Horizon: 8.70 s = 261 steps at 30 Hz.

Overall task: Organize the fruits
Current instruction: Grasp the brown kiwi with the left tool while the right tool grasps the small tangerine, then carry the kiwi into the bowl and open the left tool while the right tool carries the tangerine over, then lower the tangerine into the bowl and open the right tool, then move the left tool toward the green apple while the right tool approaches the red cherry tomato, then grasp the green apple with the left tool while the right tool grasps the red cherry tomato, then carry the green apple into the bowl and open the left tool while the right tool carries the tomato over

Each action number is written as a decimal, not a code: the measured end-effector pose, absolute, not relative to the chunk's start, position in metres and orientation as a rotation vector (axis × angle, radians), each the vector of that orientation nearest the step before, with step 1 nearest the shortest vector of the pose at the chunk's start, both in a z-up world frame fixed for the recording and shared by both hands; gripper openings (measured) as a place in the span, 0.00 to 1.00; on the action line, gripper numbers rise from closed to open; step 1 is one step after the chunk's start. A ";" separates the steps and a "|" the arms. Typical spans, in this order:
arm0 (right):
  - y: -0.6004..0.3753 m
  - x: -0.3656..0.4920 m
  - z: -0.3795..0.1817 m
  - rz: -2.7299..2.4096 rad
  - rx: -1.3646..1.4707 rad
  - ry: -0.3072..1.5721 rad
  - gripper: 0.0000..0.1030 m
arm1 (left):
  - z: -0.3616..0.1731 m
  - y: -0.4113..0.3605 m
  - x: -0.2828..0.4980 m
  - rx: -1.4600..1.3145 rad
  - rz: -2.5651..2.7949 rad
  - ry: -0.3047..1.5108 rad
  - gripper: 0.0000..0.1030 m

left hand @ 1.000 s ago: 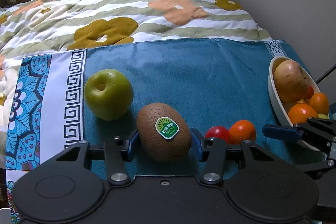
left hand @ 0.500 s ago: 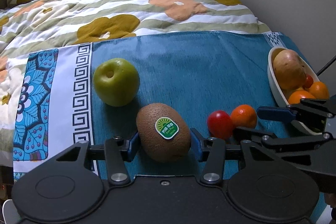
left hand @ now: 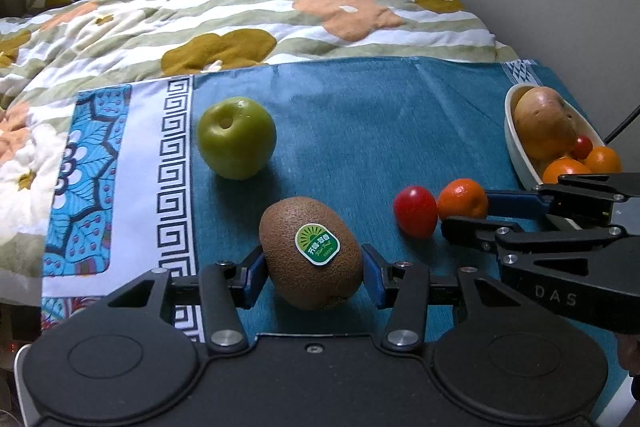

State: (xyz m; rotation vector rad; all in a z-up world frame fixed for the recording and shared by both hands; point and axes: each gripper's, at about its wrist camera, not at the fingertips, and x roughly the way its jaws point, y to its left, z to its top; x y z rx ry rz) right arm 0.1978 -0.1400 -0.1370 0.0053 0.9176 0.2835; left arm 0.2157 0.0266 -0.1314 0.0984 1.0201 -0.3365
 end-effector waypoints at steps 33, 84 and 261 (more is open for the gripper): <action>-0.304 0.096 -0.052 0.259 0.076 0.788 0.49 | -0.045 -0.113 0.112 0.003 -0.283 0.837 0.52; -0.401 0.158 -0.073 0.229 0.108 0.762 0.49 | -0.082 -0.197 0.169 -0.008 -0.339 0.915 0.84; -0.395 0.147 -0.077 0.085 0.132 0.839 0.41 | -0.099 -0.221 0.191 0.266 -0.427 0.857 0.84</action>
